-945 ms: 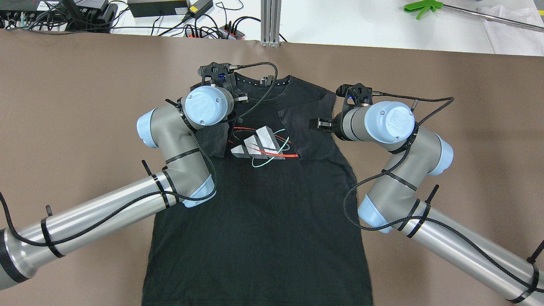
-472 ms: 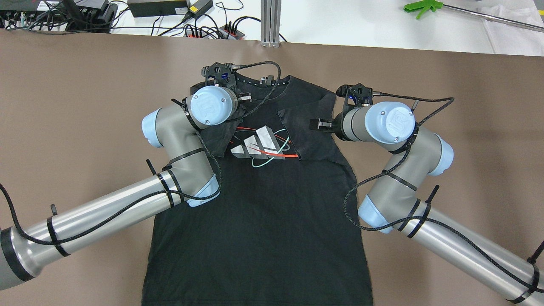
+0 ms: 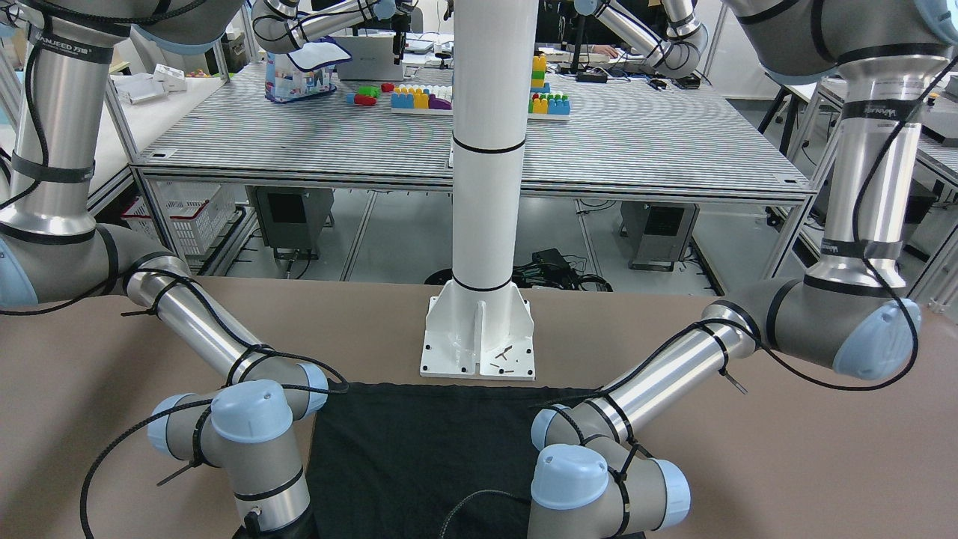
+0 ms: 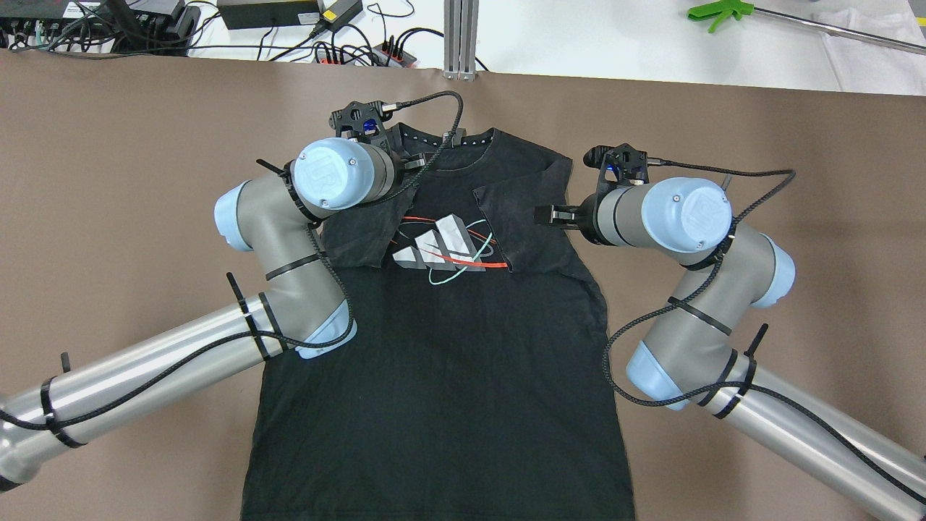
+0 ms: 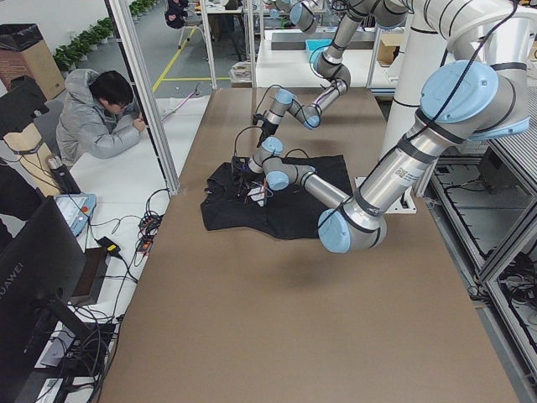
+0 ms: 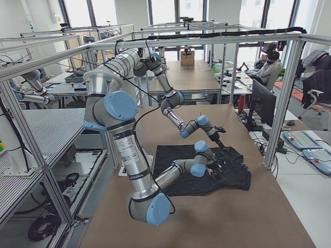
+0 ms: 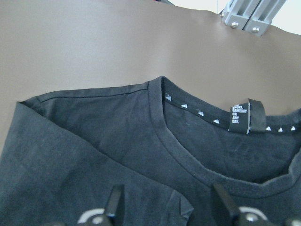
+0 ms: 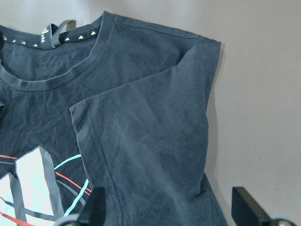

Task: Fold clothes
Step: 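Fold the sleeve with the left gripper inward over the chest, then move both grippers down to the shirt's bottom hem corners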

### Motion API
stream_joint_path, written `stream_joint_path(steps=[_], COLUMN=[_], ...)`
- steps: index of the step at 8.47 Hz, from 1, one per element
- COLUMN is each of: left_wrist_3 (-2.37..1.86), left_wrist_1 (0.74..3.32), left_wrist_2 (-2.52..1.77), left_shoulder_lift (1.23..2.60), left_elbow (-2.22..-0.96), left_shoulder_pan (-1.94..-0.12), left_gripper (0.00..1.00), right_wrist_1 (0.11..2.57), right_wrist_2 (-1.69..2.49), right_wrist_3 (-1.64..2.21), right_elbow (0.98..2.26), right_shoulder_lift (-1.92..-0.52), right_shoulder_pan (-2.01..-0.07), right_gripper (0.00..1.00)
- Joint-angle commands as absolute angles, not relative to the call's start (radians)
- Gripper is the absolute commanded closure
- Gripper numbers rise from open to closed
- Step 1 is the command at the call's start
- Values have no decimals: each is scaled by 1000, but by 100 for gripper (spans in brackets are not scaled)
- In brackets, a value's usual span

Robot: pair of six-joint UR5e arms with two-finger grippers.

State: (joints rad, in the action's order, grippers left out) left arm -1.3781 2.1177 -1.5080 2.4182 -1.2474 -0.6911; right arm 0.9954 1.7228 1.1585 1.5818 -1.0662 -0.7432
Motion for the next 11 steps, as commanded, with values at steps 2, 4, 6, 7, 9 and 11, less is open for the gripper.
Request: stream_joint_path(steps=[2, 4, 6, 7, 9, 11], left_wrist_3=[-1391, -1437, -1607, -1614, -1615, -1615], left_wrist_1=[1800, 1723, 1732, 1726, 1730, 1730], left_wrist_2=[-1565, -1571, -1560, -1556, -1540, -1499], left_shoulder_lift=[2168, 2013, 1996, 1971, 1844, 1838], left_elbow=[-1788, -2038, -2080, -2141, -2203, -2209], left_shoulder_pan=[-664, -617, -554, -523, -496, -463], left_gripper=[0, 0, 0, 0, 0, 0], right_wrist_1=[1112, 1121, 1118, 1094, 1001, 901], right_wrist_2=[1884, 1907, 2012, 2040, 2033, 2037], right_wrist_3=[1167, 1181, 1370, 1417, 1422, 1425], right_elbow=[1842, 2000, 2046, 2065, 2114, 2111], right_shoulder_lift=[-1195, -1335, -1383, -1425, -1535, -1644], right_shoulder_pan=[-718, -692, -690, -689, -605, -516], right_gripper=[6, 6, 6, 6, 5, 6])
